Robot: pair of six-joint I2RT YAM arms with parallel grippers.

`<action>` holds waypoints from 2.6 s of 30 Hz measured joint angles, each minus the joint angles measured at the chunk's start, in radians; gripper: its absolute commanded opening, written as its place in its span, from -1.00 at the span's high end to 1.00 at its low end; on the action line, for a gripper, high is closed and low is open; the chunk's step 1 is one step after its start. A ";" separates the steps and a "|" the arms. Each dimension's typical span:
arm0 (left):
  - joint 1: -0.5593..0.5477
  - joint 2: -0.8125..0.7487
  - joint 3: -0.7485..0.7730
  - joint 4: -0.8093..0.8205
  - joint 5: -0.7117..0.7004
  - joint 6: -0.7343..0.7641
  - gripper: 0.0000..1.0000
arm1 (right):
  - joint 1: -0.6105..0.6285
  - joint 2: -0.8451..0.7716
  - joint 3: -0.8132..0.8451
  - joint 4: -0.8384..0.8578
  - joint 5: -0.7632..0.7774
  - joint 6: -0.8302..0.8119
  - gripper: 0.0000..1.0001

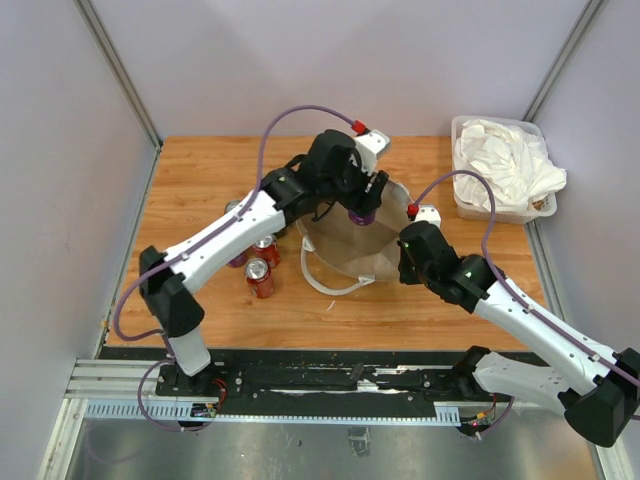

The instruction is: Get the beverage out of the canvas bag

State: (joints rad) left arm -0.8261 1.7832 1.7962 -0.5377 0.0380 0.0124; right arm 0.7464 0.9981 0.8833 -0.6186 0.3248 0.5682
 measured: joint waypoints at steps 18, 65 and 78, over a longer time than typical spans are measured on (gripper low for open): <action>0.135 -0.677 -0.330 -0.178 -0.376 -0.124 0.99 | 0.000 0.000 -0.005 0.013 0.013 0.000 0.80; 0.502 -0.973 -1.228 0.074 -0.377 -0.489 0.61 | 0.000 -0.053 -0.009 -0.001 0.068 0.002 -0.02; 0.503 -0.981 -1.291 0.150 -0.383 -0.519 -0.27 | 0.000 -0.055 -0.005 -0.028 0.068 -0.001 -0.44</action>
State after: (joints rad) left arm -0.3229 0.8024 0.5056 -0.3878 -0.3447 -0.5064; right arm 0.7460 0.9436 0.8780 -0.6464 0.3931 0.5674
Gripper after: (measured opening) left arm 0.683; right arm 0.678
